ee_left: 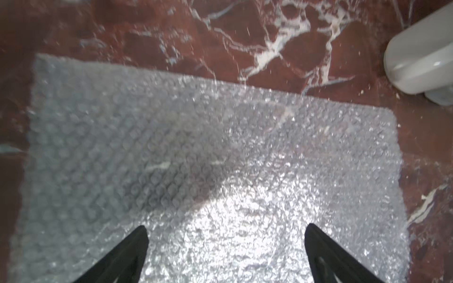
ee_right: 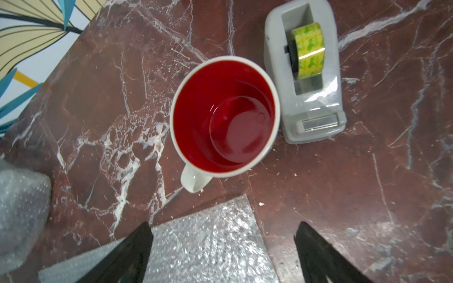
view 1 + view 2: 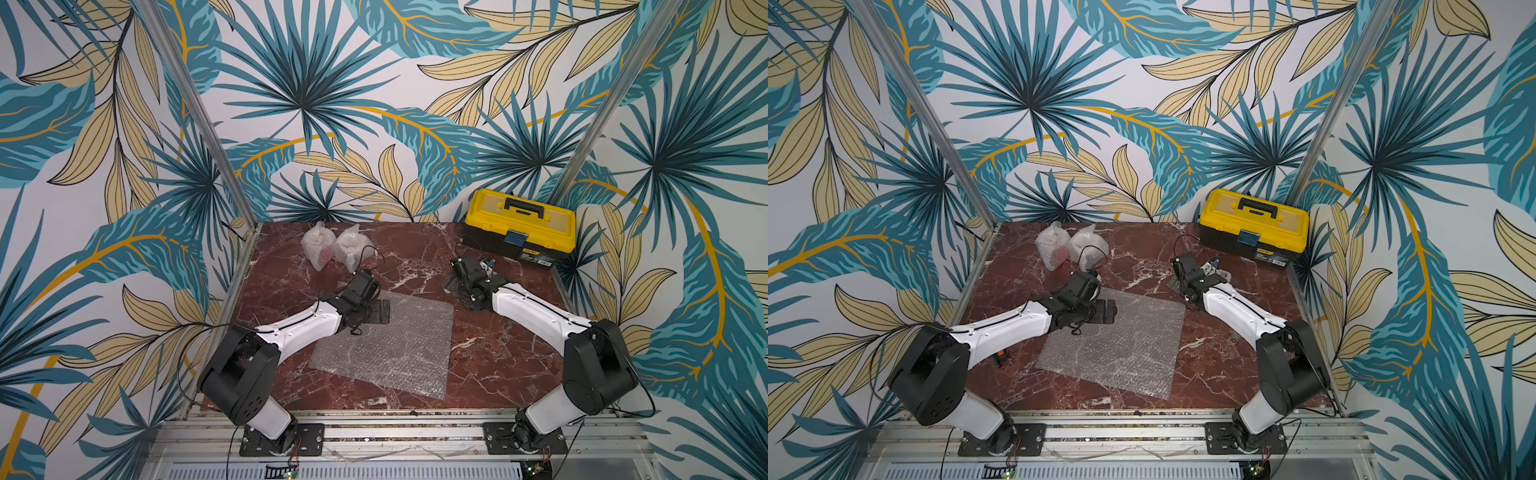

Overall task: Wrap mugs in bubble wrap
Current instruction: Adjust the bubble wrap at the center of the board.

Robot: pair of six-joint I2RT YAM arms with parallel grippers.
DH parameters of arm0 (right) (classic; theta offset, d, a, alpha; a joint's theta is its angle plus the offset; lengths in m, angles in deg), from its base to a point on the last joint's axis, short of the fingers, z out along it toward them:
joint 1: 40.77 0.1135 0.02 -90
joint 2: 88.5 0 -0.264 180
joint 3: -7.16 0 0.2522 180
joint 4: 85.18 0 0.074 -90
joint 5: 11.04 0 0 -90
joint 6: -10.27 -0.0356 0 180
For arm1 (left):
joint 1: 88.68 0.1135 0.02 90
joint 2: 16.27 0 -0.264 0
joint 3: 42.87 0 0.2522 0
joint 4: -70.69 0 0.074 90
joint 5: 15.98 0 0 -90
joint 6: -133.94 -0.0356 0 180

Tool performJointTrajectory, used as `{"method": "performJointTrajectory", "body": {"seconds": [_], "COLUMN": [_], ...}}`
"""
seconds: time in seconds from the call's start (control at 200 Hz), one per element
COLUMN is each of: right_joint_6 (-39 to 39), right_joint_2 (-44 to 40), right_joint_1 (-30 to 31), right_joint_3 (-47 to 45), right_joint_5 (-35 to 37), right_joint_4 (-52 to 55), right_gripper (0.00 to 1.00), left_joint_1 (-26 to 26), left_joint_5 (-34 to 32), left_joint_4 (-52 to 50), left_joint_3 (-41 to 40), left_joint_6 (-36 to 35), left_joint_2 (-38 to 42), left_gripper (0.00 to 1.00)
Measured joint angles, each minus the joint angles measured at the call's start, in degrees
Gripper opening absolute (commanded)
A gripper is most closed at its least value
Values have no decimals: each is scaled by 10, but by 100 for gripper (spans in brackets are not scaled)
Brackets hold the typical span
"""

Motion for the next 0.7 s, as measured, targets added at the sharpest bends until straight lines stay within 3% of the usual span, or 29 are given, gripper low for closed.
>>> {"method": "performJointTrajectory", "body": {"seconds": [0.255,0.701], "right_joint_6": [-79,-87], "right_joint_2": [86,187], "right_joint_1": [0,0], "right_joint_3": [73,169], "right_joint_5": [41,74], "right_joint_4": [42,107], "right_gripper": [84,66], "left_joint_1": [-36,-70], "left_joint_5": [8,5], "left_joint_4": [58,92], "left_joint_3": [-58,-59], "left_joint_6": [16,42], "left_joint_2": [41,-27], "left_gripper": [99,94]}}
